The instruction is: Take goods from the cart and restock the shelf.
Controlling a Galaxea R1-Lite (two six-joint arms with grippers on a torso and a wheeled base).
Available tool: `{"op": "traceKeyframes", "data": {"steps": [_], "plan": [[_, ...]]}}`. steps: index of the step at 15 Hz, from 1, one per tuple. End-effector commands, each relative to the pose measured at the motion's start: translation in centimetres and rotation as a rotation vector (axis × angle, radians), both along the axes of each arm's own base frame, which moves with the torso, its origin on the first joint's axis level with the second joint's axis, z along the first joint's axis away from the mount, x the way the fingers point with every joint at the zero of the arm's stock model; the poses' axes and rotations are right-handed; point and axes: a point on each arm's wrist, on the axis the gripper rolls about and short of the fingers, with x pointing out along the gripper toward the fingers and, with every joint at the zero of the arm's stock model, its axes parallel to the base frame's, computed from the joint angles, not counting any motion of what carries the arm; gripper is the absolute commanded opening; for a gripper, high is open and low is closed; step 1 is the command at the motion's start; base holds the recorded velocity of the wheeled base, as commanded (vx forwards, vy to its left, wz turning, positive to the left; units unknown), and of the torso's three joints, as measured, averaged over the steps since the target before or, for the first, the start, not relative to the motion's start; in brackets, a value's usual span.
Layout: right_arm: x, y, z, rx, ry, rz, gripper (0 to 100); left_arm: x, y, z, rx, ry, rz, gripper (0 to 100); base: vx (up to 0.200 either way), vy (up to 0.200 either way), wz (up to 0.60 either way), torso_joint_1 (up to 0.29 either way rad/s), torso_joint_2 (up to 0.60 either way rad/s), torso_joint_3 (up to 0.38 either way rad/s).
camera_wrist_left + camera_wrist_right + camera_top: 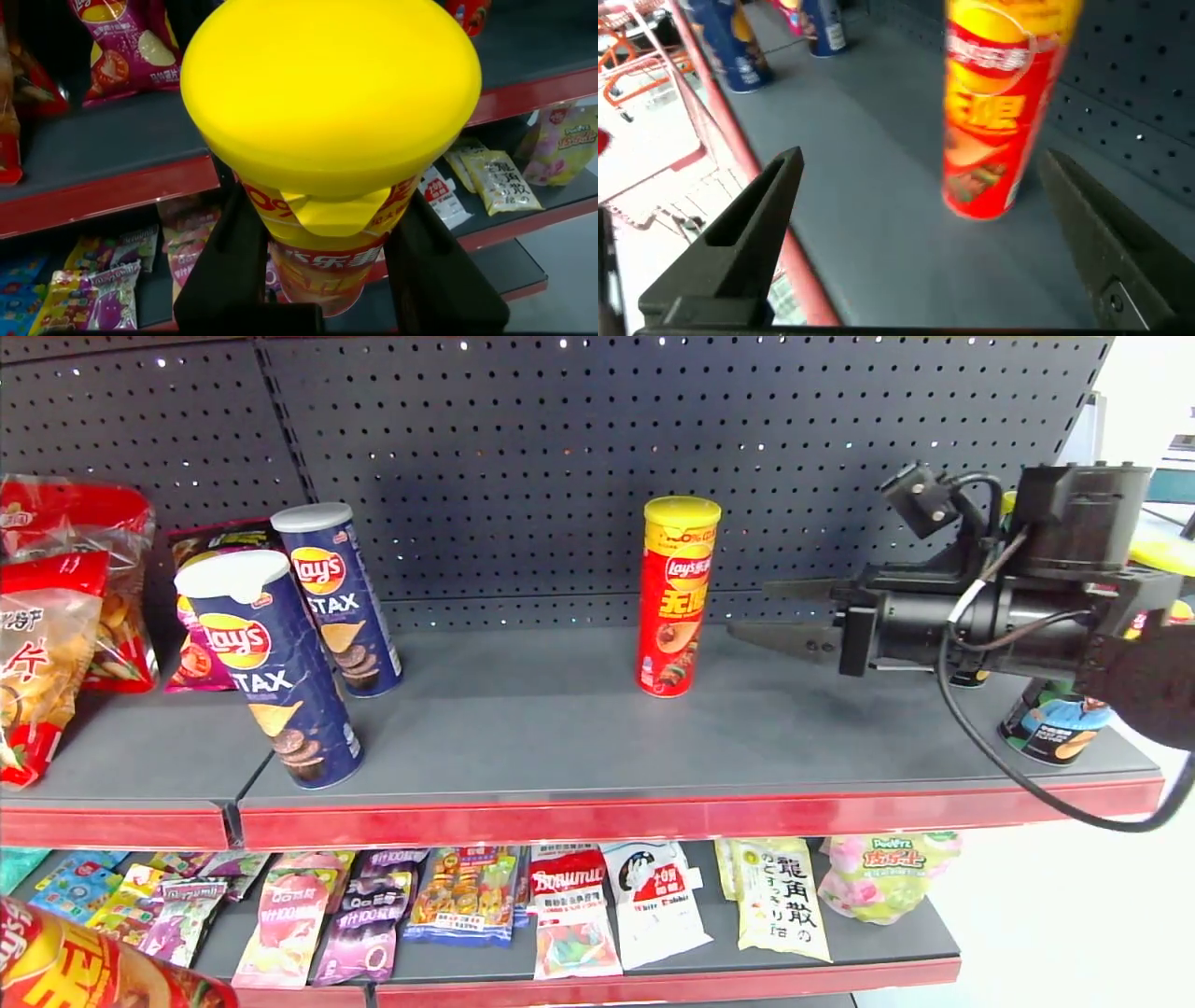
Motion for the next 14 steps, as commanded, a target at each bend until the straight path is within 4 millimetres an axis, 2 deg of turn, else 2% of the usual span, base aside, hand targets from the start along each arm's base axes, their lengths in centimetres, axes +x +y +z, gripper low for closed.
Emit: {"op": "traceKeyframes", "data": {"steps": [1,2,4,7,10,14], "plan": [[3.3,0.8,-2.4,-0.015,0.05,0.003,100,0.0,0.0,0.0,0.0,0.001,0.0,0,0.0,0.0,0.0,0.0,0.0,0.0],[4.8,0.8,-2.6,-0.009,0.044,0.012,100,0.1,0.0,0.0,-0.001,0.004,-0.001,0,0.0,0.0,0.0,0.0,0.0,0.0],[6.4,0.8,-2.9,-0.001,0.037,0.028,100,0.1,0.0,0.0,0.0,0.008,-0.003,0,0.0,0.0,0.0,0.0,0.0,0.0],[8.0,1.2,-2.8,0.013,0.013,0.061,100,0.1,0.0,-0.1,0.0,0.008,-0.005,0,0.0,0.0,0.0,0.0,0.0,0.0],[9.2,2.0,-2.2,0.027,-0.027,0.092,100,0.2,0.0,-0.1,-0.001,0.011,-0.009,0,0.0,0.0,0.0,0.0,0.0,0.0],[9.8,3.9,-2.1,0.035,-0.043,0.128,100,0.1,0.0,-0.1,-0.001,0.009,-0.009,0,0.0,0.0,0.0,0.0,0.0,0.0]]}}
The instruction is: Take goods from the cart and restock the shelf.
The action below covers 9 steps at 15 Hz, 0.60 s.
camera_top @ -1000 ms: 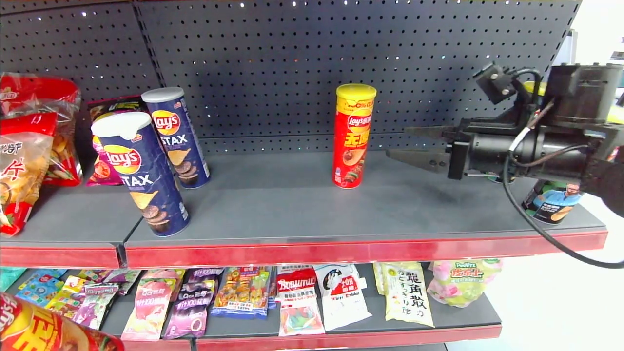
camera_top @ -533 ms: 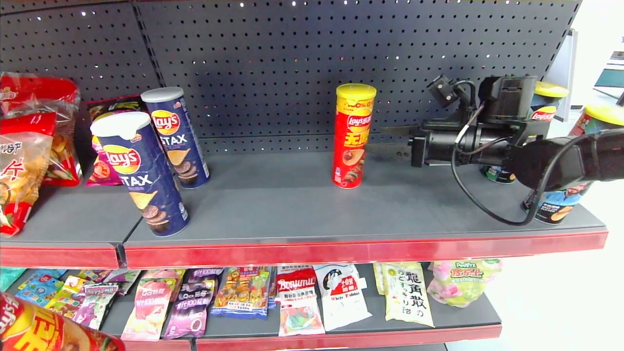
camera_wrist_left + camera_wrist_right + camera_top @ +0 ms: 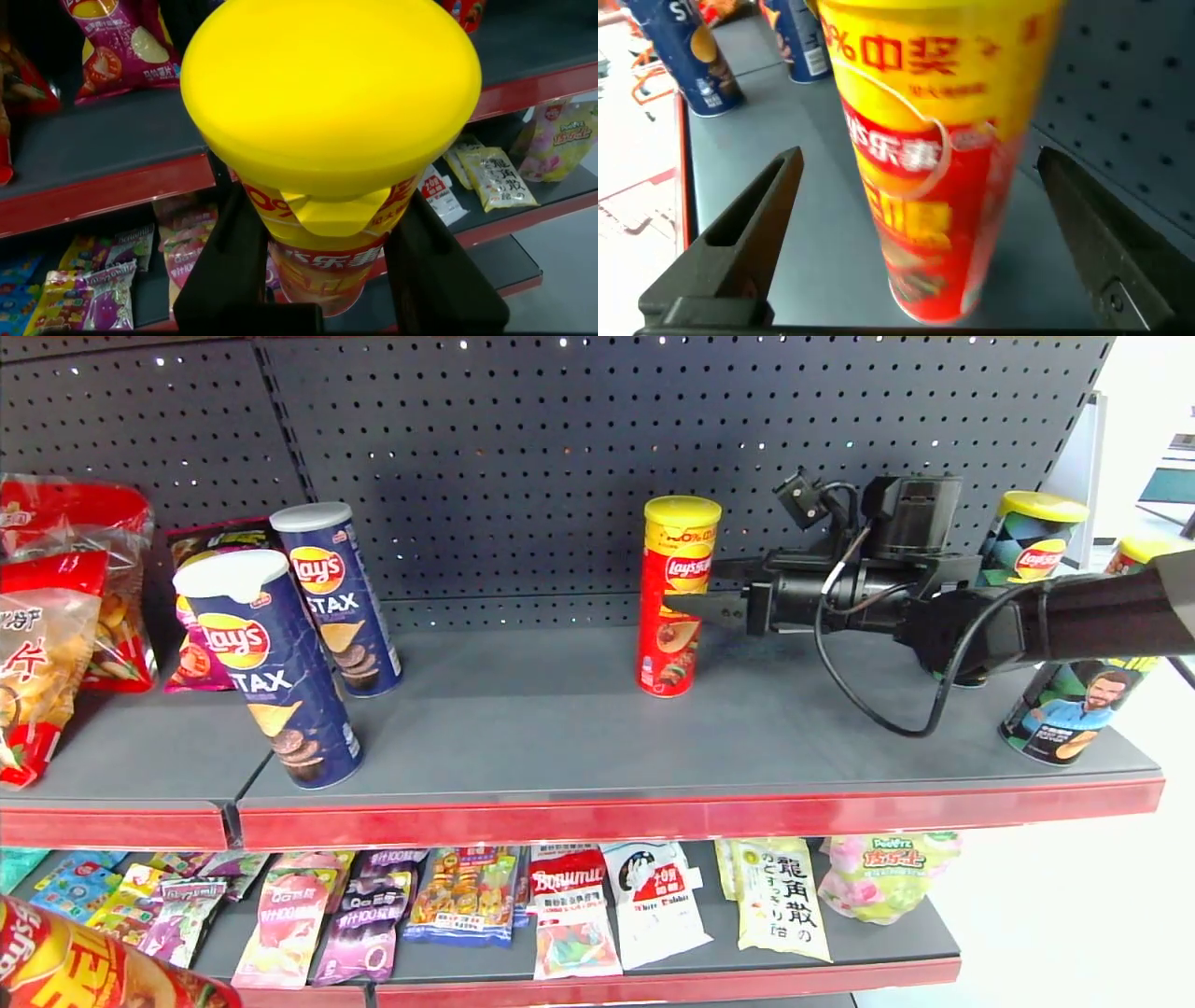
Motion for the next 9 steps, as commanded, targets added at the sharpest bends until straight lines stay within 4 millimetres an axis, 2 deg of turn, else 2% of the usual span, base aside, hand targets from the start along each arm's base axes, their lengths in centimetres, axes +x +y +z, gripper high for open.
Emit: {"op": "traceKeyframes", "data": {"steps": [1,9], "plan": [[0.3,0.8,-0.3,0.0,0.002,0.015,100,0.0,0.0,0.0,0.001,-0.001,0.002,0,0.0,0.0,0.0,0.0,0.0,0.0],[2.3,1.9,-0.7,0.011,-0.028,0.04,100,0.1,0.0,-0.1,-0.001,0.005,0.0,0,0.0,0.0,0.0,0.0,0.0,0.0]]}}
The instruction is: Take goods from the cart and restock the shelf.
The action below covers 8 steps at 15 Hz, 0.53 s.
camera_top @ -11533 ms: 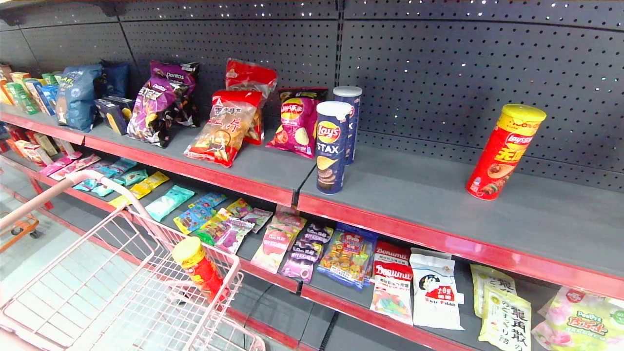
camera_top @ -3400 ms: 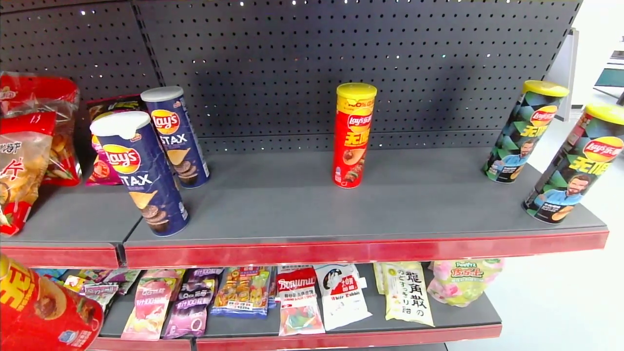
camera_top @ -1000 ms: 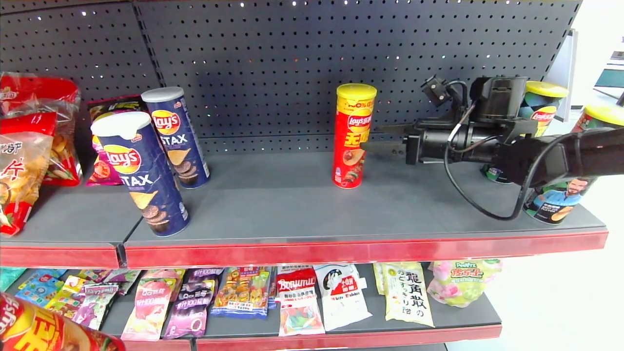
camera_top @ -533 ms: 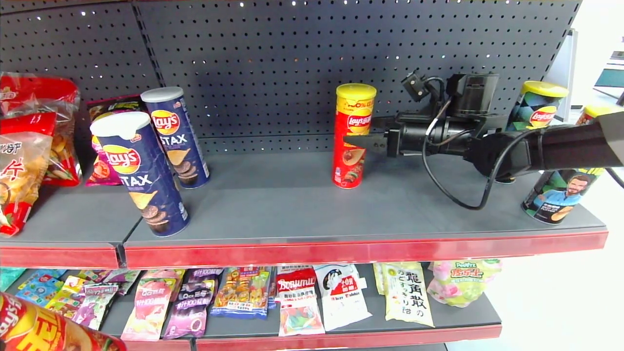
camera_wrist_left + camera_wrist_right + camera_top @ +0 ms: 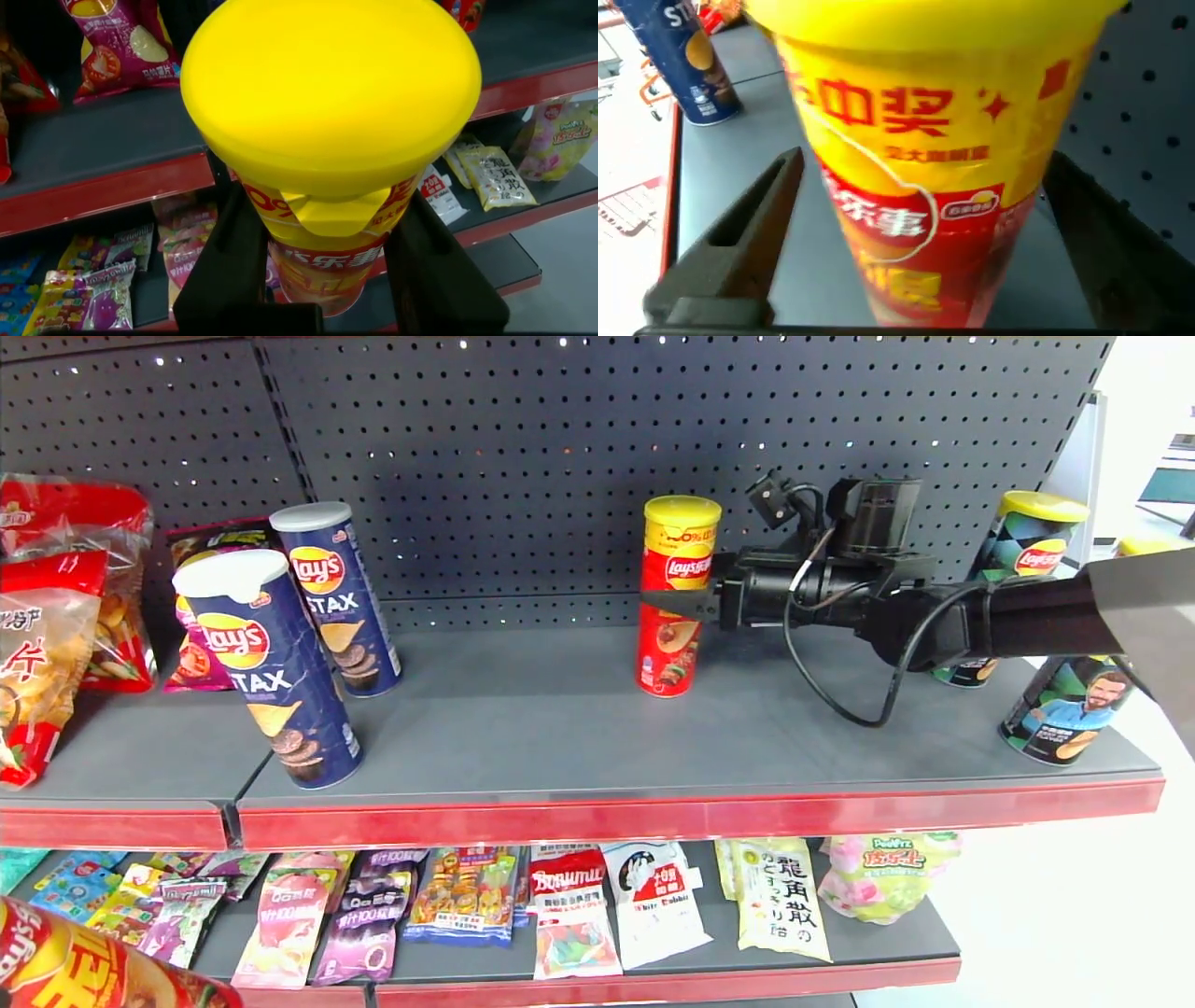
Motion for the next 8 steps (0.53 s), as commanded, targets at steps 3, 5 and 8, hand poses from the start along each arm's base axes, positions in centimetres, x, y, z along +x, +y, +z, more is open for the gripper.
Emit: {"op": "traceKeyframes", "data": {"steps": [3,5,8], "plan": [[0.4,0.8,-0.4,0.001,-0.003,0.014,0,0.1,0.0,-0.1,-0.002,0.007,0.001,0,0.0,0.0,0.0,0.0,0.0,0.0],[0.1,1.5,-0.3,0.0,-0.005,0.017,0,0.1,0.0,-0.1,-0.002,0.011,0.002,0,0.0,0.0,0.0,0.0,0.0,0.0],[-2.1,1.8,1.7,-0.001,-0.025,-0.087,0,0.2,0.0,-0.4,-0.004,0.019,0.002,0,0.0,0.0,0.0,0.0,0.0,0.0]]}}
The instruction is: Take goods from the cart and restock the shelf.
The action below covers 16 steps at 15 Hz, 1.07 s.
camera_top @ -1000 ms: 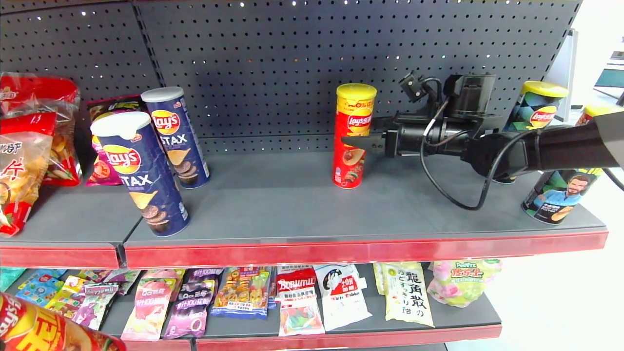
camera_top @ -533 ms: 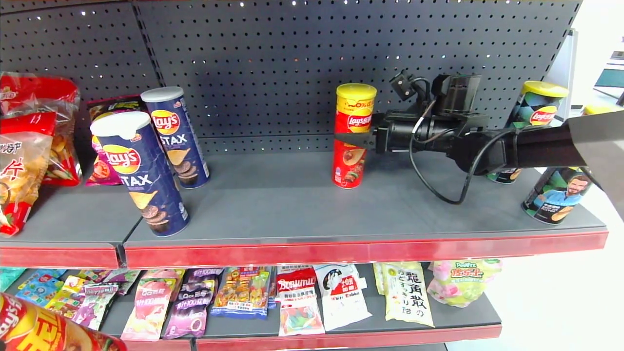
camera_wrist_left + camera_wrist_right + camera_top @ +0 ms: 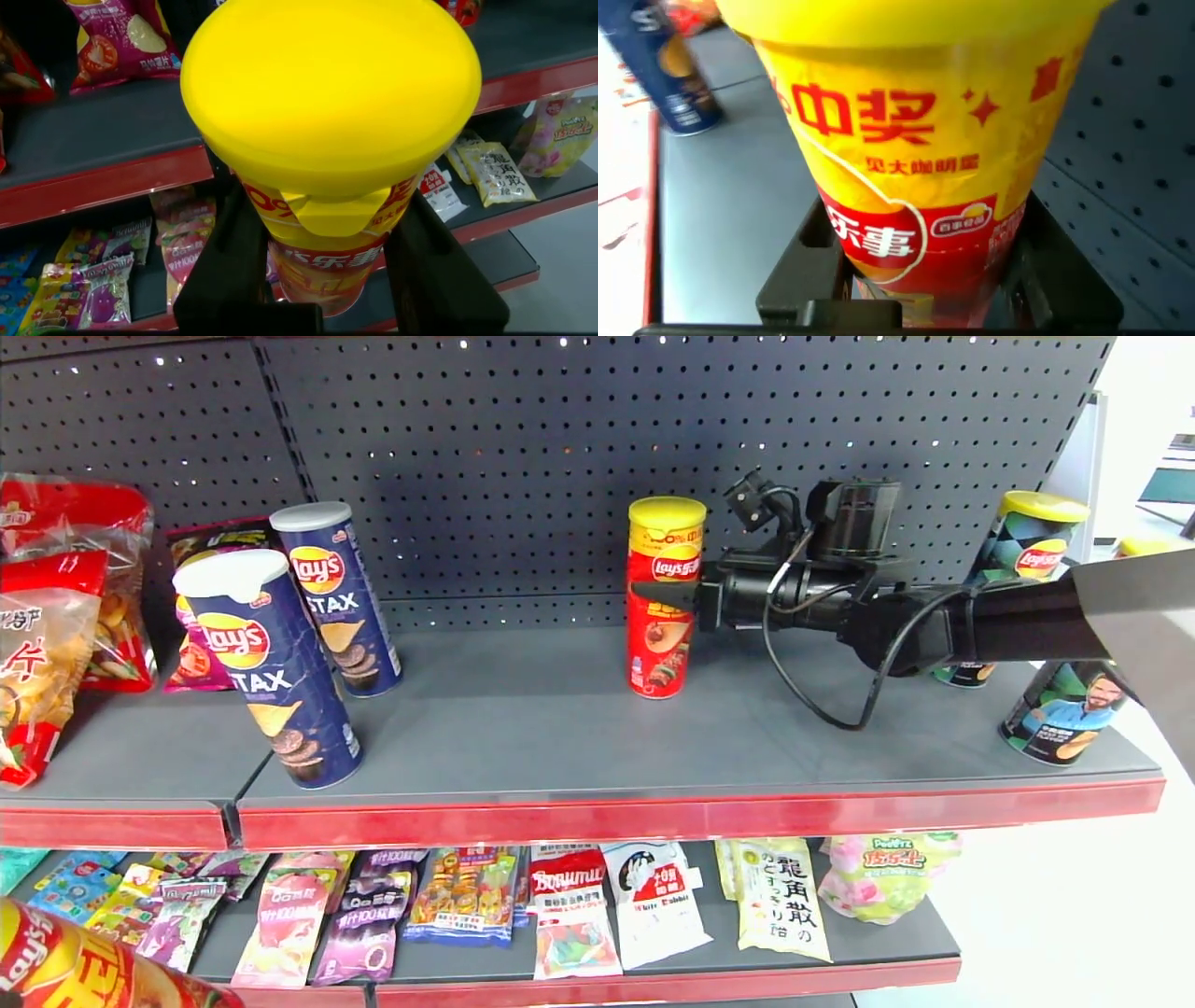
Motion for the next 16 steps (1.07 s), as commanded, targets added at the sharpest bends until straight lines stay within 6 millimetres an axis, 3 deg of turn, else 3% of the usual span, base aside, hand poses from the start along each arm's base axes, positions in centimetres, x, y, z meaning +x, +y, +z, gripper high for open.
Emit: {"op": "traceKeyframes", "data": {"steps": [1,4,6,8,11,16], "plan": [[-2.5,-0.5,2.0,-0.002,-0.018,-0.076,0,0.0,0.0,0.0,0.0,-0.001,0.001,0,0.0,0.0,0.0,0.0,0.0,0.0],[-6.2,-1.4,3.0,-0.017,-0.002,-0.151,0,0.0,0.0,0.1,0.001,-0.006,0.002,0,0.0,0.0,0.0,0.0,0.0,0.0],[-8.5,-2.0,2.6,-0.045,0.028,-0.263,0,0.0,0.0,0.2,0.001,-0.004,0.004,0,0.0,0.0,0.0,0.0,0.0,0.0],[-10.6,-2.2,2.8,-0.021,0.004,-0.269,0,0.1,0.0,0.3,0.001,-0.003,0.004,0,0.0,0.0,0.0,0.0,0.0,0.0],[-12.5,-2.1,0.5,-0.01,-0.007,-0.31,0,0.4,0.1,0.4,-0.001,0.005,0.002,0,0.0,0.0,0.0,0.0,0.0,0.0],[-13.7,-1.3,-0.3,-0.006,0.039,-0.298,0,0.3,0.1,0.4,0.0,-0.001,0.001,0,0.0,0.0,0.0,0.0,0.0,0.0]]}}
